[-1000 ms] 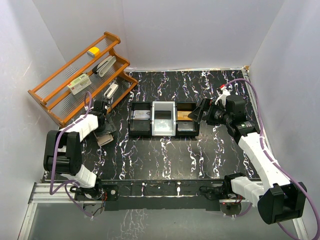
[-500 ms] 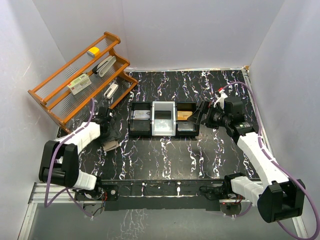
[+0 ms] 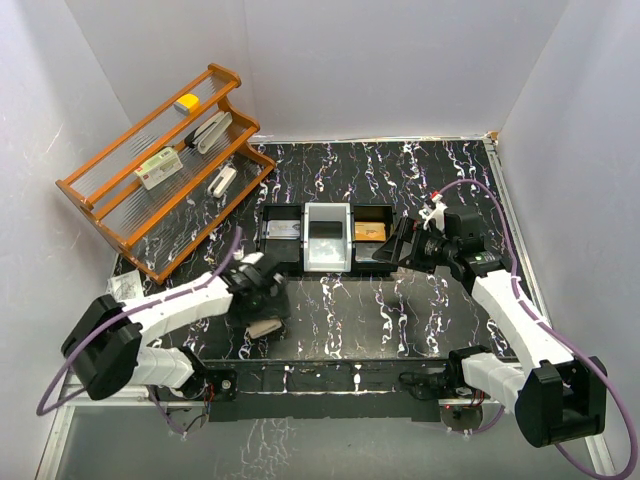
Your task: Take the credit cards out of the card holder
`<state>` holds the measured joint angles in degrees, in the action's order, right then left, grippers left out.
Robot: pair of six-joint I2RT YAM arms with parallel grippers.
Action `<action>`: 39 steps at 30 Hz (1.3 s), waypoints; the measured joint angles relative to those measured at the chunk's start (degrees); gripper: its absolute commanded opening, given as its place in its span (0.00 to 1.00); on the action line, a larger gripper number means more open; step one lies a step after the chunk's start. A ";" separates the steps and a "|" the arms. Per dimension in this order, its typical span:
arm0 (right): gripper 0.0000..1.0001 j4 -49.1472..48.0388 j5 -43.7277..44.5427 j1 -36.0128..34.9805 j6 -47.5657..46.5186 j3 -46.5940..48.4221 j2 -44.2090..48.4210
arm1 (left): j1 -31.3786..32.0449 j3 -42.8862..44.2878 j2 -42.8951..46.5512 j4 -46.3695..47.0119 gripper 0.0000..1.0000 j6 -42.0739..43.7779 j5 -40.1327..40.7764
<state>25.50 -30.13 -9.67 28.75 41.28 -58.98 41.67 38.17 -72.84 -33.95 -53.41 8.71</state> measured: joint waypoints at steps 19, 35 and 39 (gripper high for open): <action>0.85 -2.95 -6.64 -4.85 0.00 -1.75 1.77 | 11.89 6.16 11.45 -6.54 0.99 -9.53 14.08; 0.71 -7.80 -1.18 -21.29 4.22 -1.75 -6.58 | 10.43 -8.11 15.34 0.87 0.57 -15.93 11.61; 0.69 -7.80 -0.35 -22.01 4.87 -1.75 -7.17 | 9.53 -8.11 14.62 3.72 0.57 -14.27 11.89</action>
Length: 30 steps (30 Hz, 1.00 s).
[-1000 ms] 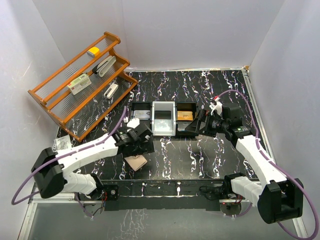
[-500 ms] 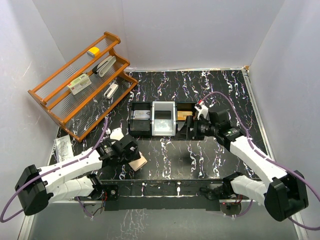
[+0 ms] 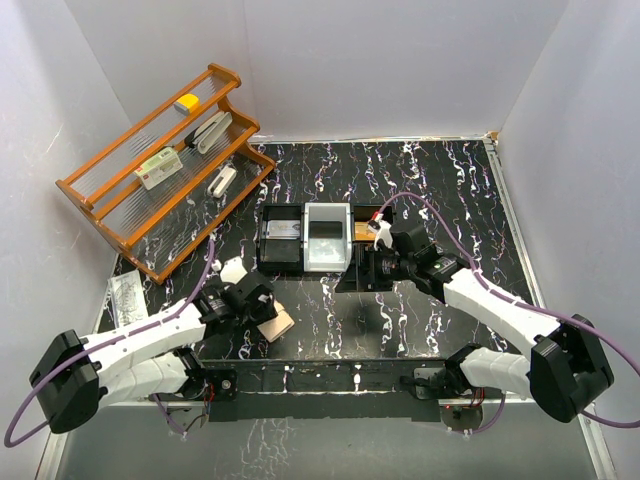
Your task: Take the credit cards out of the card holder
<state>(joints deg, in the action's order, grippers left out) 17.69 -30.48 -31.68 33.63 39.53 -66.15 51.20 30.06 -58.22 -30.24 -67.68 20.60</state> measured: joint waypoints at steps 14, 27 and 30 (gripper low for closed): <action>0.66 1.29 3.37 -0.83 5.07 1.46 -2.75 | -9.75 -1.16 -0.09 4.39 0.49 5.81 -5.35; 0.61 5.42 5.11 -2.43 7.15 9.77 -9.27 | -9.88 -6.60 6.78 0.48 0.56 -0.07 -9.07; 0.50 5.68 5.16 -4.09 7.28 9.75 -9.16 | -10.23 -6.60 2.78 6.38 0.44 0.17 -10.05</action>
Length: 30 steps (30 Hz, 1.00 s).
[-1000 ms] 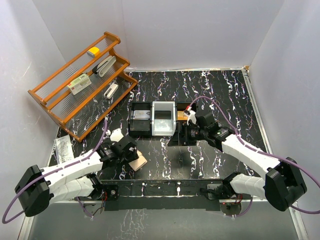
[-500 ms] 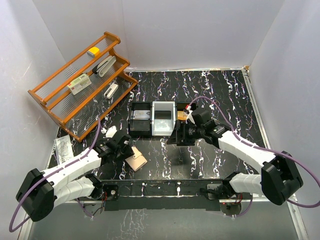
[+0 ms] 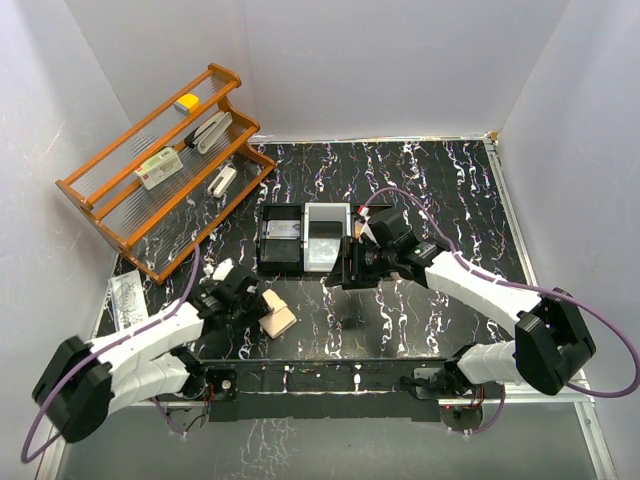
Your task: Take the credit cards out of the card holder
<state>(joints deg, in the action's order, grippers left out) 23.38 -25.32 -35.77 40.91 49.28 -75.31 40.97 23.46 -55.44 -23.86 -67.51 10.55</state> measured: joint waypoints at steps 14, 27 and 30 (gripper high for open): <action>0.46 1.68 10.91 -13.66 4.94 -0.63 0.37 | -0.37 7.74 -16.33 13.90 0.30 19.45 -8.66; 0.38 2.29 24.61 -21.53 13.62 6.95 -13.11 | -0.35 9.86 -16.85 16.72 0.47 24.20 -19.65; 0.37 3.15 26.23 -22.29 14.64 9.35 -15.91 | -0.35 9.79 -14.12 15.04 0.42 23.04 -17.86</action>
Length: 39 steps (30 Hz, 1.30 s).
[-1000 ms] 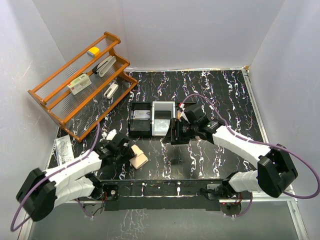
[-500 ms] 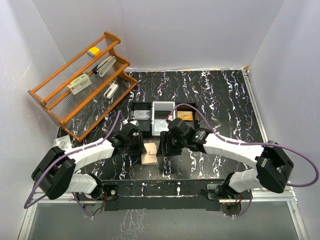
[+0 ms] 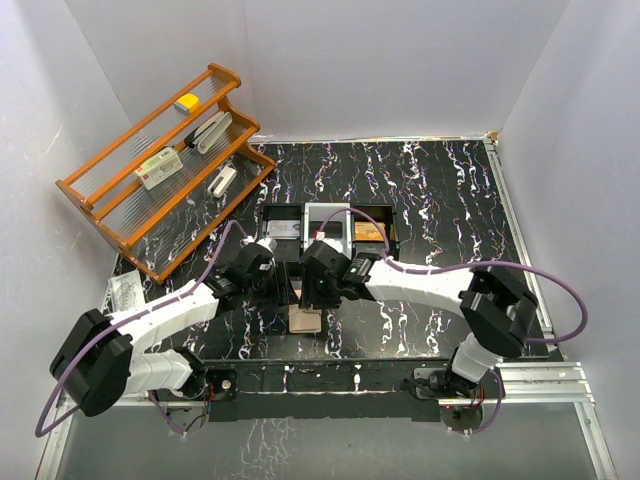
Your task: Take the credit cards out of the card holder
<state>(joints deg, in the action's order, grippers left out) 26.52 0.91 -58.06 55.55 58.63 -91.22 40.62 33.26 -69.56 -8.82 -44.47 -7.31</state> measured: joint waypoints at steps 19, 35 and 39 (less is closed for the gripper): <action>0.35 11.63 5.42 -1.53 -3.45 16.72 -16.00 | -0.02 -4.33 8.02 -6.62 0.45 -9.40 8.13; 0.39 21.11 8.63 -2.36 -5.92 20.52 -17.25 | -0.02 -5.18 7.54 -5.77 0.46 -10.47 6.91; 0.39 22.47 9.27 -2.36 -5.66 20.50 -16.85 | -0.02 -5.20 6.27 -4.31 0.49 -10.60 6.03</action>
<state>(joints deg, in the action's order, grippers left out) 48.99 10.17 -60.42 49.89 79.13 -108.07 40.60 28.05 -63.29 -13.13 -55.07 -1.28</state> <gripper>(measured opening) 0.385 0.464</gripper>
